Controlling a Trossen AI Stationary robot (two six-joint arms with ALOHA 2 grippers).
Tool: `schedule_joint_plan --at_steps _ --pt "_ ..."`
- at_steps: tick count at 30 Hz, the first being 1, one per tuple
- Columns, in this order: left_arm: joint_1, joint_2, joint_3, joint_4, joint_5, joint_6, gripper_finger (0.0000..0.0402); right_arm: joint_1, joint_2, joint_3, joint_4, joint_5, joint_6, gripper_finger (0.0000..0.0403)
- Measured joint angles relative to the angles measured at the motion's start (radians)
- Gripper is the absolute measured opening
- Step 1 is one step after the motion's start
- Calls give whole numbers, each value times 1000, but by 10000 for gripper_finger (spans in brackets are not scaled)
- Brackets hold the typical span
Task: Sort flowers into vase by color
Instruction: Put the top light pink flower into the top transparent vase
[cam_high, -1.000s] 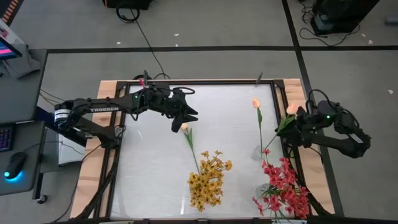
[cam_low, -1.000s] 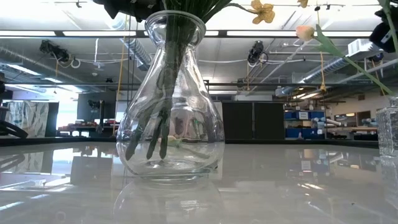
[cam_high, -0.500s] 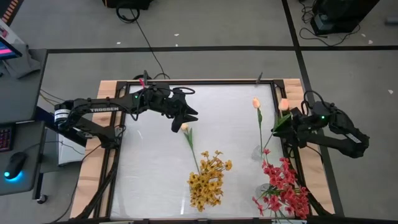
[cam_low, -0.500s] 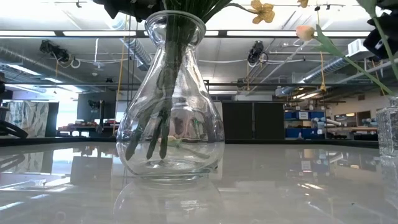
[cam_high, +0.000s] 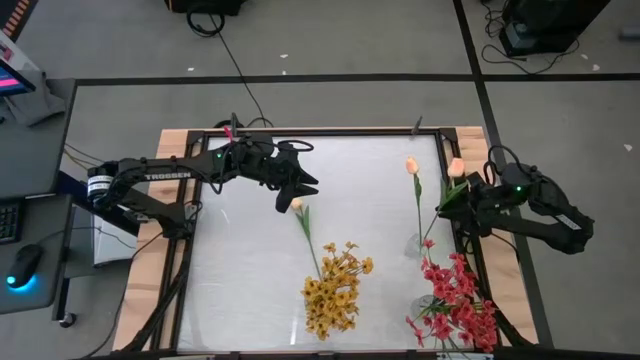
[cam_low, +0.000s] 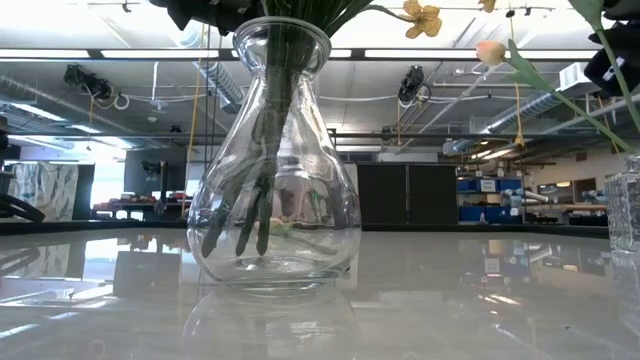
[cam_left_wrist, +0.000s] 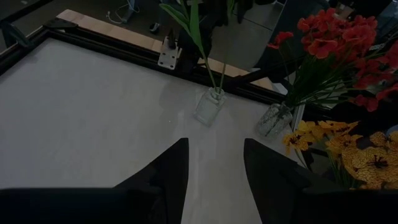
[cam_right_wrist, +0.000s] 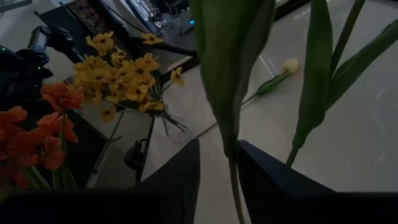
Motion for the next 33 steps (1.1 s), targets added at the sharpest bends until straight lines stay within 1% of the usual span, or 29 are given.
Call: schedule_joint_plan --at_steps 10,17,33 --pt "0 0 0 0 0 0 160 0 0 0 0 5 -1 63" --pt "0 0 0 0 0 0 160 0 0 0 -3 7 -13 35" --pt "0 0 0 0 0 0 160 0 0 -6 -32 77 -62 29"
